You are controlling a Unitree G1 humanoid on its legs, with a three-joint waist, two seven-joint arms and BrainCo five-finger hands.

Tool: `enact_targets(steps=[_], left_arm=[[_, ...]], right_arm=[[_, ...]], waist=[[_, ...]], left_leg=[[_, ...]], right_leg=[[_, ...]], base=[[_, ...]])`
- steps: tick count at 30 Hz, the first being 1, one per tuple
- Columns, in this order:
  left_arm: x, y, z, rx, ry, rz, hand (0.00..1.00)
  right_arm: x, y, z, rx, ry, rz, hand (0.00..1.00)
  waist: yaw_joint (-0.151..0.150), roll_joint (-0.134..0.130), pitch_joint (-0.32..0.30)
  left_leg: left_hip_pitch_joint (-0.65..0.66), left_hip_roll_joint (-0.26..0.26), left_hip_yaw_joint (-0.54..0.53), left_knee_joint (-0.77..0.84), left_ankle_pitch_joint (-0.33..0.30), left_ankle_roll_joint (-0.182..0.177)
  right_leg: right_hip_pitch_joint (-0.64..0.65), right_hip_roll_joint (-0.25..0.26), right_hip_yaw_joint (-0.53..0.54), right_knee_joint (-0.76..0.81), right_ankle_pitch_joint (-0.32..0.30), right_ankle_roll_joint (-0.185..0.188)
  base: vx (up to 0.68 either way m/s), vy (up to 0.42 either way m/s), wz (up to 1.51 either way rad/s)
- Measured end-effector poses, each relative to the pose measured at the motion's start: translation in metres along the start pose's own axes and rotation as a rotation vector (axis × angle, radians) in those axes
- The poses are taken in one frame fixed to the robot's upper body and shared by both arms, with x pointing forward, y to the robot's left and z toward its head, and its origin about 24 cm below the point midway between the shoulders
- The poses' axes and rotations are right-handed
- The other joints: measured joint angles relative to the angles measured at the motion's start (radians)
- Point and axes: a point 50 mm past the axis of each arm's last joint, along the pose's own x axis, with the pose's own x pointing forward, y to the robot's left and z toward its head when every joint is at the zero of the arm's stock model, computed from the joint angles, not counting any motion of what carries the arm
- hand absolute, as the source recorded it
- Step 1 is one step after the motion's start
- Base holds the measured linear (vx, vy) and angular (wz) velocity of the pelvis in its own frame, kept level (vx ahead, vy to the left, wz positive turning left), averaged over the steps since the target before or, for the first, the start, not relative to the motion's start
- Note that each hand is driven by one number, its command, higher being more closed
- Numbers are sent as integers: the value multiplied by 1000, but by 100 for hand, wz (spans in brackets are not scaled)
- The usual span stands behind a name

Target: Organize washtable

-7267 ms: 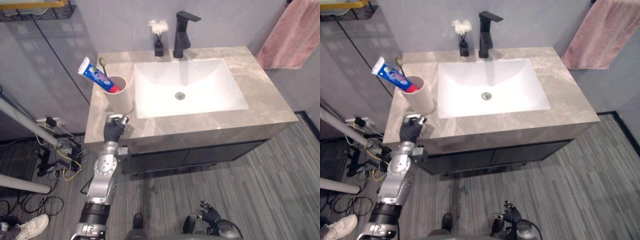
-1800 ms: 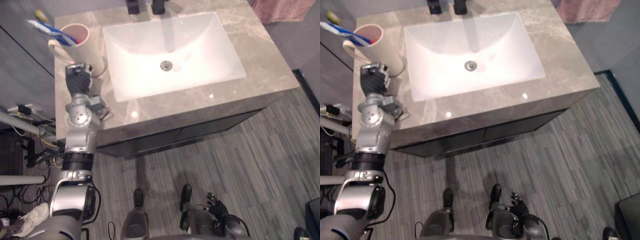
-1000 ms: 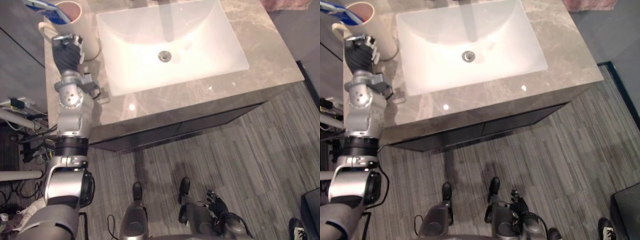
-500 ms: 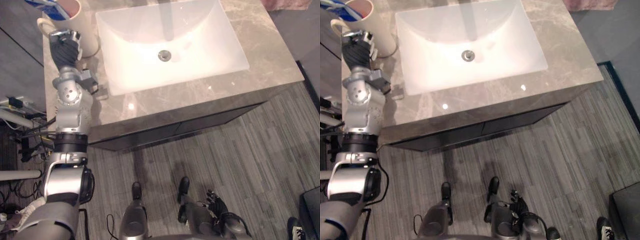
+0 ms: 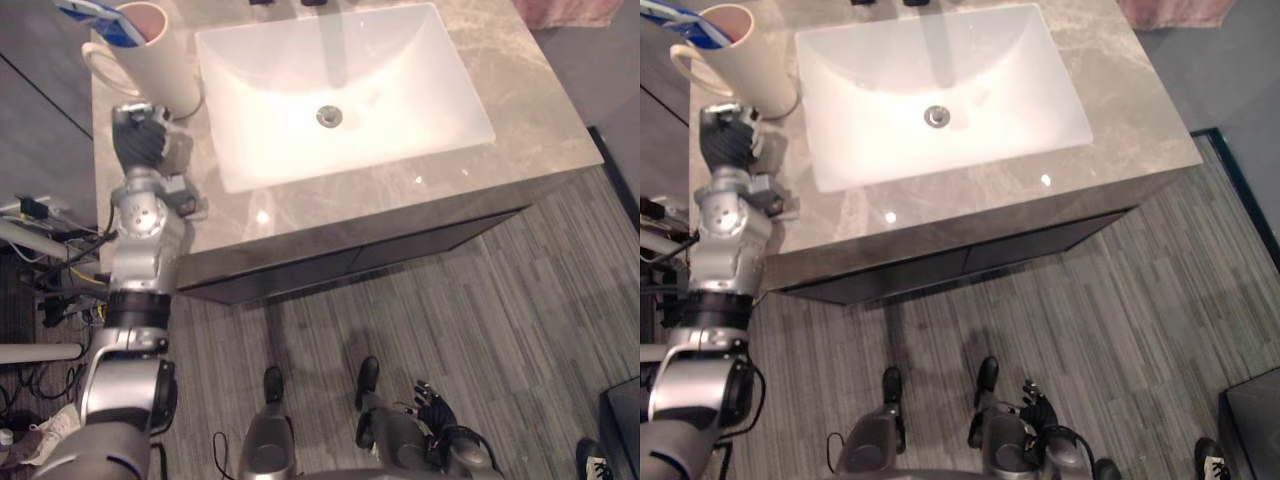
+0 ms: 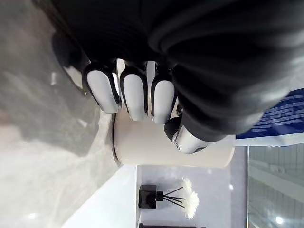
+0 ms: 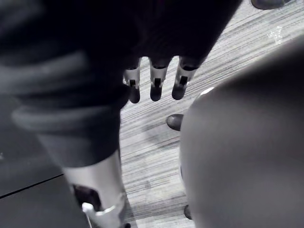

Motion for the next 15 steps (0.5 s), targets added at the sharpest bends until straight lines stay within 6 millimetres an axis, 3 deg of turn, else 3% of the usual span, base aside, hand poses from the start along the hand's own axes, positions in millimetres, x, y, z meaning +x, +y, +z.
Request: enact_targets(steps=[3, 6, 9, 12, 15], left_arm=[[-26, 7, -12, 21, 29, -41, 100], [-50, 18, -12, 18, 22, -44, 100], [-76, 48, 4, 43, -43, 35, 100], [-95, 78, 23, 133, -101, 114, 100], [-113, 108, 40, 260, -150, 211, 100]], right_arm=[[-2, -5, -8, -4, 36, -20, 0], [-4, -11, -17, -19, 72, -35, 0], [-8, -17, -29, -22, 122, -47, 0], [-15, -24, -45, -24, 182, -65, 0], [-20, -25, -55, -21, 223, -60, 0]], waist=[[14, 27, -57], [47, 61, -98], [62, 86, -167], [111, 104, -219], [139, 107, -264]], left_leg=[[0, -1, -20, -3, 0, 0], [26, -2, -41, -7, -1, 0], [35, -2, -74, -23, -1, 0], [67, -2, -101, -27, -3, -2], [74, -4, -140, -30, -2, -3]], right_leg=[[13, 0, -26, -5, -5, -6], [60, 1, -49, -20, -9, -6], [82, 2, -78, -17, -31, 6], [133, 3, -107, -15, -49, 12], [163, 2, -147, -6, -69, 17]], base=[[43, 9, 20], [45, 11, 25], [25, 1, 32], [47, -1, 27], [50, -3, 41]])
